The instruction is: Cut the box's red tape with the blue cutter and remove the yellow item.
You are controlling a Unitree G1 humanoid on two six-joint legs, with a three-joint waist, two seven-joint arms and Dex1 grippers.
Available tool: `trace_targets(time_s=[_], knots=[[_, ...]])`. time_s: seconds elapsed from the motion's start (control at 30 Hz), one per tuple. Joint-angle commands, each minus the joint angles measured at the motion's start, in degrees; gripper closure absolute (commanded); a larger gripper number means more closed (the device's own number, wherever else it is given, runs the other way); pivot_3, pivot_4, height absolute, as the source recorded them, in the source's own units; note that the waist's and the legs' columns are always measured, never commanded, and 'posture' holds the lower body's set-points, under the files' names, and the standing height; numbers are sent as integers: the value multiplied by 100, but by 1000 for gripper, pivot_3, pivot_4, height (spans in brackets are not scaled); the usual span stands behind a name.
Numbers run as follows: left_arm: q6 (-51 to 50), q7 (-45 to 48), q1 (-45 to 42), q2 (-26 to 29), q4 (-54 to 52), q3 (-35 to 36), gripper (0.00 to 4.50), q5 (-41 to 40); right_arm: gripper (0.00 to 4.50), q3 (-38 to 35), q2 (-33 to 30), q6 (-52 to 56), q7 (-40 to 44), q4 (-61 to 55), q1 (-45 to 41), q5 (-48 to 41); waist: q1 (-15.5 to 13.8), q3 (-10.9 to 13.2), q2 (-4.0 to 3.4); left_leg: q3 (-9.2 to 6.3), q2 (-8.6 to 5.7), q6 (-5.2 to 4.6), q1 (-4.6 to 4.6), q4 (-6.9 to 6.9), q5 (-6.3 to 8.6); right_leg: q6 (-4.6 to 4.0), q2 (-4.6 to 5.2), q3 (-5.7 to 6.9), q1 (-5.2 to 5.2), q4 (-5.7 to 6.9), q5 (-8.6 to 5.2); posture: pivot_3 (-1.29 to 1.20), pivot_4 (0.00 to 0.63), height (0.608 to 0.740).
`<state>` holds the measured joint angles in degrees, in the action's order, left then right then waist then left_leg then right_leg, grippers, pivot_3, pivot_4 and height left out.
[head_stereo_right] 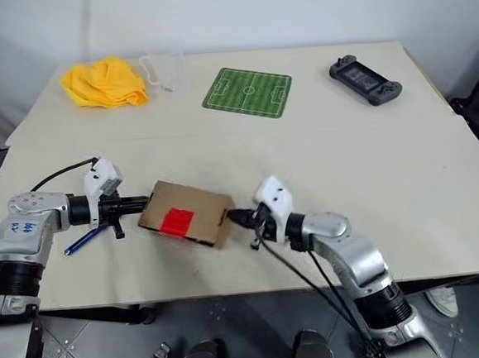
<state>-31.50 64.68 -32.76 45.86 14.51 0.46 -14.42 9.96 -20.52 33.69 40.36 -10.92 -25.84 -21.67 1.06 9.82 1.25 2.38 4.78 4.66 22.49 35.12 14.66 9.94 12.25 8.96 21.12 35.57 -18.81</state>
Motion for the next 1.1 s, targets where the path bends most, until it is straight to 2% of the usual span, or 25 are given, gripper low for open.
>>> trace_targets(time_s=[0.03, 0.2, 0.27, 0.37, 0.43, 0.6, 0.63, 0.8, 0.93, 1.1], knots=[[-825, 85, 324, -112, -1214, -24, 4475, -606, 4500, -174, -79, -254, 72, 389, -384, 107, 4, 2, -3, 0, 0, 0, 0, 0, 0, 0, 0, -1, 1, 1, 0, 0, 150, 740], [-1592, -219, 913, -216, -2167, 74, 4475, -970, 4500, -366, -395, -1055, 64, 1433, -899, 704, 42, 7, -8, 8, 0, 0, 2, -1, 0, 0, 0, -8, 11, 5, 0, 0, 150, 740], [-1672, -386, 1026, -113, -2231, 205, 4475, -957, 4500, -445, -684, -1341, 233, 1623, -957, 855, 45, 13, -16, 9, 0, 0, 3, -2, 0, 0, 0, -8, 14, 5, 0, 0, 150, 740], [-1776, -379, 828, 208, -1983, 775, 4475, -1205, 4500, -655, -1074, -1363, 523, 1380, -842, 727, 41, 21, -22, 10, 1, 0, 11, 0, 0, 0, 0, -9, 23, 5, 0, 0, 150, 740], [-1805, -467, 421, 148, -1600, 1125, 4475, -1468, 4500, -745, -1279, -994, 684, 919, -610, 506, 33, 23, -26, 10, 1, 0, 22, 4, 0, 0, 0, -9, 33, 5, 0, 0, 150, 740], [-1106, -566, -502, -329, -476, 553, 4475, -1011, 4500, -465, -1672, 690, 977, -738, 342, -278, -91, 22, -29, 11, -2, 0, 25, 12, 0, 2, 1, -8, 27, 4, 1, 0, 150, 740], [-1010, -592, -624, -428, -278, 467, 4475, -945, 4500, -414, -1682, 961, 941, -940, 436, -382, -104, 22, -29, 12, -1, 0, 25, 14, 0, 2, 1, -7, 27, 4, 1, 0, 150, 740], [-374, -714, -1070, -1062, 665, -407, 4475, -211, 4500, 125, -906, 1556, 145, -1350, 502, -311, -84, 23, -27, 12, -1, -1, 46, 53, 0, -2, 0, -8, 35, 8, 6, 0, 150, 740], [-639, -464, -923, -1134, 271, -652, 4475, -299, 4500, 172, -531, 1612, -333, -1064, 169, -58, -79, 24, -28, 11, 0, -1, 57, 57, 0, -3, 0, -8, 45, 12, 7, 0, 150, 740], [-1350, -377, -606, -1167, -599, -678, 4475, -625, 4500, -110, -640, 1445, -347, -633, -157, 17, -113, 24, -29, 10, 0, -1, 59, 60, 1, -2, 1, -8, 44, 12, 8, 0, 150, 740]])
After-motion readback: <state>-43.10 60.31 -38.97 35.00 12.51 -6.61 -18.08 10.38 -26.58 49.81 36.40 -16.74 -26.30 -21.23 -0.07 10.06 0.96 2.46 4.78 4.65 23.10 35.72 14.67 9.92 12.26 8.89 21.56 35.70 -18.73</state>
